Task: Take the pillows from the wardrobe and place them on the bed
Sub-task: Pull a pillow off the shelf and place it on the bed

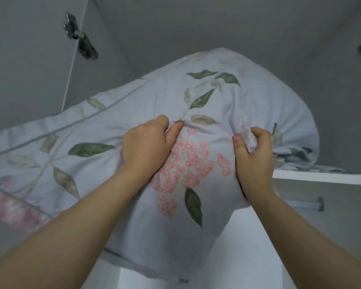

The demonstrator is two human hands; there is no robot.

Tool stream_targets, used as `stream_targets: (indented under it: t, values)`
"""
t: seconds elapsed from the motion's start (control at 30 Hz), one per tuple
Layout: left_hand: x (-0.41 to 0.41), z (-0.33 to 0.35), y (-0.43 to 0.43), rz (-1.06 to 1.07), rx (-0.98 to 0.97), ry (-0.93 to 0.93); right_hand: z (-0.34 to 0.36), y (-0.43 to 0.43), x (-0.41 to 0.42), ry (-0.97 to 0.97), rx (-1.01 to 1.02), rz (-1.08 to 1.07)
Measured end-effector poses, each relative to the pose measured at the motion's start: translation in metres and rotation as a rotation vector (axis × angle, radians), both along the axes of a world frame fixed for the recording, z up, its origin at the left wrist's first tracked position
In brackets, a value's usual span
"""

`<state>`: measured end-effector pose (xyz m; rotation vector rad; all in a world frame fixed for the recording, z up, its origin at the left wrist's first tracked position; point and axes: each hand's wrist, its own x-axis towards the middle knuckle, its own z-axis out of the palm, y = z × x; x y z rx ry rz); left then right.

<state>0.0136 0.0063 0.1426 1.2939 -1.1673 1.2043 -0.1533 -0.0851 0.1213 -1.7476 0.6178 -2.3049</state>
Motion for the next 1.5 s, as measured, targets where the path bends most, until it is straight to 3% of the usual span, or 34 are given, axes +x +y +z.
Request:
stream_targets:
  t: [0.37,0.77,1.17,1.5]
  values:
    - [-0.003,-0.042,0.035,-0.274,0.034,0.172,-0.044,0.032,-0.009,0.041,0.014,-0.016]
    - [-0.001,-0.126,0.066,-0.28,0.09,0.229,-0.094,0.069,-0.015,0.16,0.046,0.02]
    - [-0.056,-0.226,0.117,-0.182,0.164,0.51,-0.162,0.104,-0.059,0.369,0.097,0.196]
    - [-0.075,-0.305,0.215,0.034,0.353,0.762,-0.263,0.156,-0.045,0.372,0.28,0.575]
